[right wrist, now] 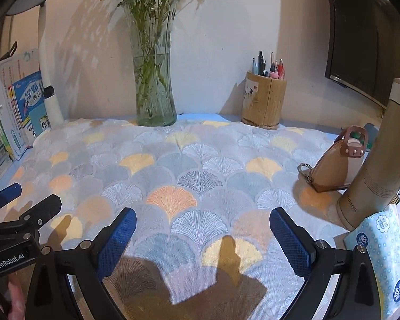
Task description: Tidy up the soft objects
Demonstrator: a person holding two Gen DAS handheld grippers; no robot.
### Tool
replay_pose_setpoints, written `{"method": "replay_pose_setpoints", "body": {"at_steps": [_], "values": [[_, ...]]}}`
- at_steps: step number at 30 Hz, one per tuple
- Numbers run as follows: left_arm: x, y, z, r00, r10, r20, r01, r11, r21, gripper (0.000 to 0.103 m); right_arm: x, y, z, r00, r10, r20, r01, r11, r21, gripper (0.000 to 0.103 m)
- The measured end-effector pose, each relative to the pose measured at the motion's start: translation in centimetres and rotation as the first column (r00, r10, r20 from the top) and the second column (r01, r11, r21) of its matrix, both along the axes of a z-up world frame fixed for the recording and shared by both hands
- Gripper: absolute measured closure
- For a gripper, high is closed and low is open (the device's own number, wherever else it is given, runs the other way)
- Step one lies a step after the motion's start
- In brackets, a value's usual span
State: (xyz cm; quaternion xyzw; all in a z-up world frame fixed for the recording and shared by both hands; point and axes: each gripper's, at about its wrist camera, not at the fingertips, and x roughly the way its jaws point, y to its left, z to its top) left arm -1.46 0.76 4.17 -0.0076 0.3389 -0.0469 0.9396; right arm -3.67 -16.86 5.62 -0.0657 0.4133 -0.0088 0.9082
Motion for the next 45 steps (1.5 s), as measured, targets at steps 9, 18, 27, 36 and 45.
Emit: {"method": "replay_pose_setpoints", "body": {"at_steps": [9,18,27,36,45], "values": [[0.53,0.67,-0.53,0.999,-0.008,-0.040,0.006,0.999,-0.045,0.001,-0.33,-0.04,0.19,1.000,0.000,0.017,0.000,1.000,-0.008,0.003],[0.49,0.54,-0.54,0.999,-0.017,-0.039,0.015,0.999,-0.041,0.001,-0.41,-0.30,0.23,1.000,0.001,0.019,0.000,1.000,-0.008,0.002],[0.53,0.58,-0.60,0.999,-0.019,-0.045,0.017,0.999,-0.050,0.001,-0.30,-0.34,0.11,1.000,0.007,0.010,-0.007,1.000,-0.016,0.001],[0.49,0.48,-0.67,0.999,-0.018,-0.048,0.016,0.999,-0.045,0.001,-0.14,-0.31,-0.02,1.000,0.010,0.004,-0.010,1.000,-0.021,0.001],[0.49,0.48,-0.68,0.999,-0.018,-0.049,0.016,0.999,-0.045,0.001,-0.17,-0.44,-0.13,1.000,0.012,0.003,-0.012,1.000,-0.020,0.001]]}}
